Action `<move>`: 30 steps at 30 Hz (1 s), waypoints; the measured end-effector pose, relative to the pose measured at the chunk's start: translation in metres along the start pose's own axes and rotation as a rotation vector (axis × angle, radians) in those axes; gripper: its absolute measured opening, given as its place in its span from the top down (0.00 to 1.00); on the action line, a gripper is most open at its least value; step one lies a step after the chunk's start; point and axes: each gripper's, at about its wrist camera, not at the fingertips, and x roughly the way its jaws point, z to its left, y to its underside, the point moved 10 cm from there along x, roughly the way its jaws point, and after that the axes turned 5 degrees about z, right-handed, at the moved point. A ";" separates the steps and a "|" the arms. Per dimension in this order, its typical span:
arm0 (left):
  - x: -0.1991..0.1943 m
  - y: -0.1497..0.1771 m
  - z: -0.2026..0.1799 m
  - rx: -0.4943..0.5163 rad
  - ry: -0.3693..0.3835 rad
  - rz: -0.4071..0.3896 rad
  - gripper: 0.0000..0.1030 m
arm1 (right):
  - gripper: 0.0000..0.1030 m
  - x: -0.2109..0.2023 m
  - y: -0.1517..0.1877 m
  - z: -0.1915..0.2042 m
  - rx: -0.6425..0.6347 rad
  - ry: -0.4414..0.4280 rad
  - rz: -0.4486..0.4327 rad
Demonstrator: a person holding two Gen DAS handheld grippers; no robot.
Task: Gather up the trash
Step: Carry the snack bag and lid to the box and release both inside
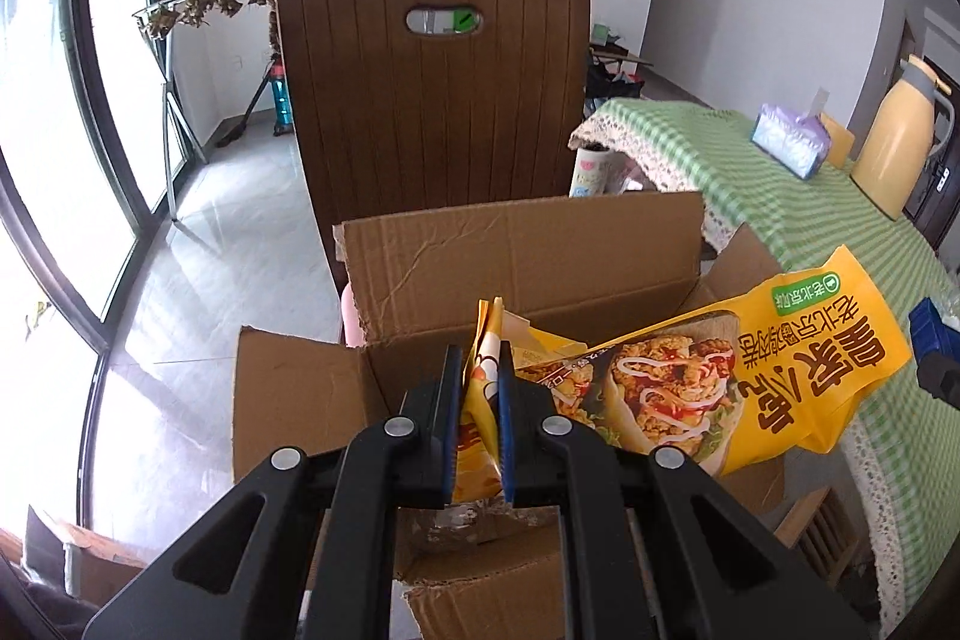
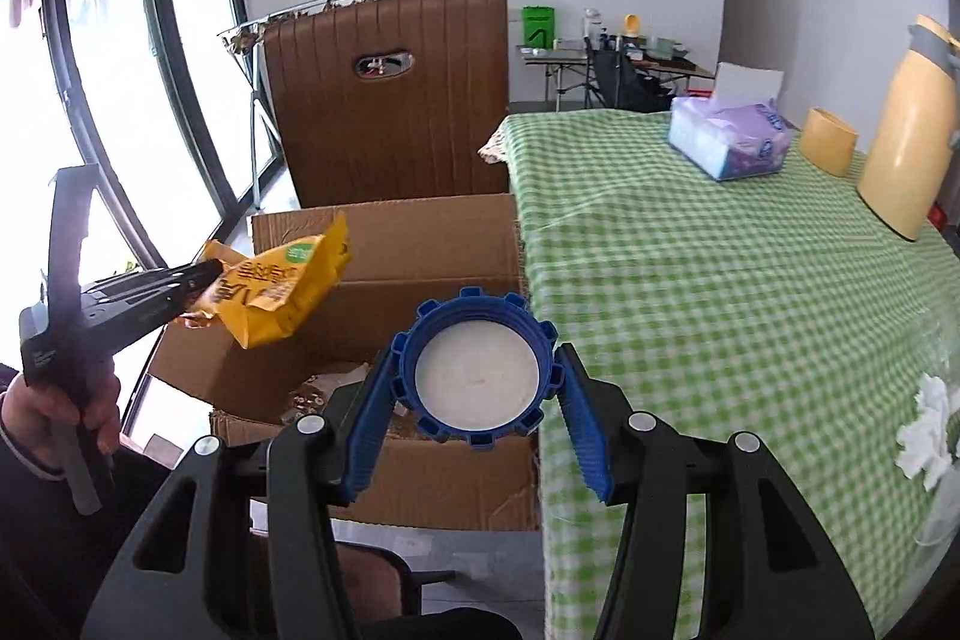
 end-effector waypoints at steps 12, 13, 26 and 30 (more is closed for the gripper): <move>0.099 0.036 0.002 0.043 -0.002 0.232 0.62 | 0.49 0.140 -0.009 0.043 -0.083 -0.033 0.269; 0.095 0.034 0.003 0.041 -0.001 0.215 0.54 | 0.49 0.147 -0.007 0.045 -0.086 -0.041 0.282; 0.016 -0.007 0.016 0.020 -0.068 0.035 0.32 | 0.31 0.085 -0.044 0.038 0.039 -0.084 0.037; 0.002 -0.014 -0.001 0.023 -0.034 0.008 0.32 | 0.31 0.062 -0.035 0.044 0.003 -0.091 -0.003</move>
